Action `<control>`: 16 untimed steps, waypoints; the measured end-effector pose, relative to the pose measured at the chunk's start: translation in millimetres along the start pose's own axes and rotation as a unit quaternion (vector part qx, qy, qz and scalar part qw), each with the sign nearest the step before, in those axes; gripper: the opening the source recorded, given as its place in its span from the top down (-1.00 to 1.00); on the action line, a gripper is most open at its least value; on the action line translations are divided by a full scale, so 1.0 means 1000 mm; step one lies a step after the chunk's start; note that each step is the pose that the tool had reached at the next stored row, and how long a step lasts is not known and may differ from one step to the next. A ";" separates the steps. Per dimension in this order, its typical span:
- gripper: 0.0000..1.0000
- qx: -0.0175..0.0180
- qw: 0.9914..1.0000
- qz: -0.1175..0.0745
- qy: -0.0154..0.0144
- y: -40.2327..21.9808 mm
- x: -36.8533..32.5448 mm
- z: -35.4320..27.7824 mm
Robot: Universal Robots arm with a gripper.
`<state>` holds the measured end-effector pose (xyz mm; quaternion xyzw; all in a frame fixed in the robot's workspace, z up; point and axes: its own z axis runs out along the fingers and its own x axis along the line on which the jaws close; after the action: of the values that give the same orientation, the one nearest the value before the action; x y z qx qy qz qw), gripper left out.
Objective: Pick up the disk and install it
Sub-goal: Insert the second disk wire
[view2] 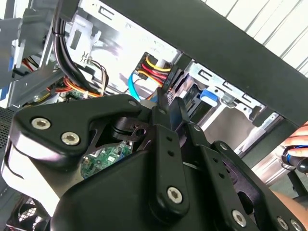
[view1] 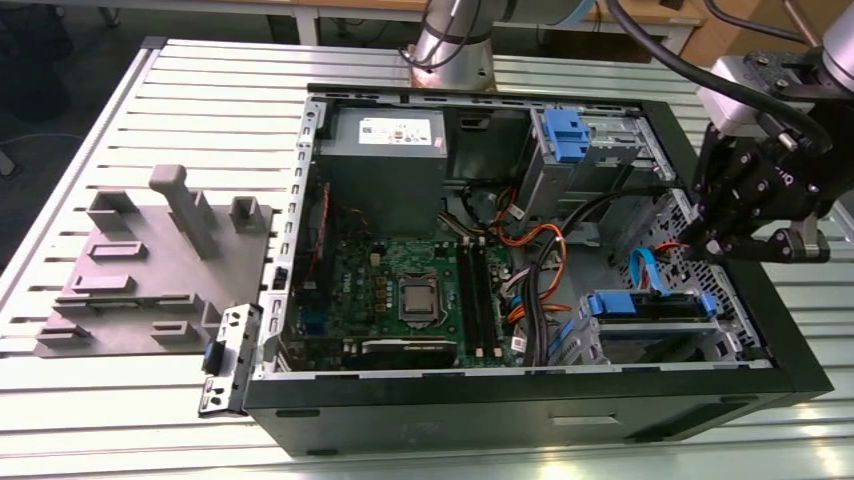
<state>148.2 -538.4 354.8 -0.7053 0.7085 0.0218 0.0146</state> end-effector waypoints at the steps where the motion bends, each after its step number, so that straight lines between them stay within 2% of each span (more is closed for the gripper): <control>1: 0.53 0.000 1.000 0.000 0.000 -0.0008 -0.0002 0.0003; 10: 0.53 -0.001 1.000 -0.001 0.000 -0.0106 -0.0008 0.0070; 16: 0.53 -0.001 1.000 -0.001 0.000 -0.0130 -0.0007 0.0096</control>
<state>161.1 -537.2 345.0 -0.7057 0.7080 0.0227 0.0134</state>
